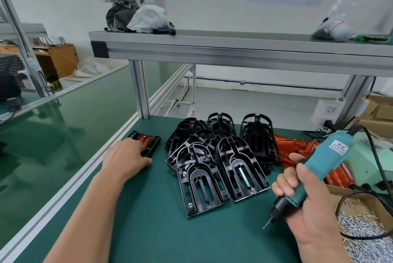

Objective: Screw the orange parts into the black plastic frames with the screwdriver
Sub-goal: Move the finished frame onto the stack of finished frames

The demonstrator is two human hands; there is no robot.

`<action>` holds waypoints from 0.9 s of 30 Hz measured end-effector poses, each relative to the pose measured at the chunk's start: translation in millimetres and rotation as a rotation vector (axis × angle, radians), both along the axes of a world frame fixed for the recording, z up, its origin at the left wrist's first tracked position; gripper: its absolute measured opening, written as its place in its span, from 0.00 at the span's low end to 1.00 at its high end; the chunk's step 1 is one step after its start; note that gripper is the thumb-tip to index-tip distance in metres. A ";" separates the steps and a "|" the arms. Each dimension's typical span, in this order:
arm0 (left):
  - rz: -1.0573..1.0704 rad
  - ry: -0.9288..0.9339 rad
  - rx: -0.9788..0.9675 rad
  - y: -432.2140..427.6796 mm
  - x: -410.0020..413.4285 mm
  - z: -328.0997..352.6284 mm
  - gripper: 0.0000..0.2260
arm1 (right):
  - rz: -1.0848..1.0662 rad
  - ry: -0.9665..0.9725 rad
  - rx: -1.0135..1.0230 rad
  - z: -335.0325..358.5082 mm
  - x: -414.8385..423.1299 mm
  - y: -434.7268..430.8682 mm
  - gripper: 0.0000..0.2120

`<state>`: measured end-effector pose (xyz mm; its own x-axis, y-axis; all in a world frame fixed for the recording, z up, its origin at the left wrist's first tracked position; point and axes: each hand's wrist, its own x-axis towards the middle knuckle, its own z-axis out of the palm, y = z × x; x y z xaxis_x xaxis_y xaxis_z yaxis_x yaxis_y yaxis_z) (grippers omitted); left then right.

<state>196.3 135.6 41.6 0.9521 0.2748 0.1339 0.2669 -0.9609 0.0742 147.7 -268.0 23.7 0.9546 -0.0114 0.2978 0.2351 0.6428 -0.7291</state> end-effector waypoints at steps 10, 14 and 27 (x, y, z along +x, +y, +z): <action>0.073 -0.055 0.136 11.2 17.7 -13.3 0.25 | -0.023 -0.008 0.000 -5.3 0.2 0.2 0.10; 0.162 -0.131 0.090 11.8 22.8 -22.7 0.27 | -0.015 0.005 -0.002 -4.2 -0.9 2.9 0.10; 0.048 -0.449 -0.466 -37.2 7.1 -1.6 0.07 | -0.007 0.015 0.028 0.5 0.6 3.9 0.08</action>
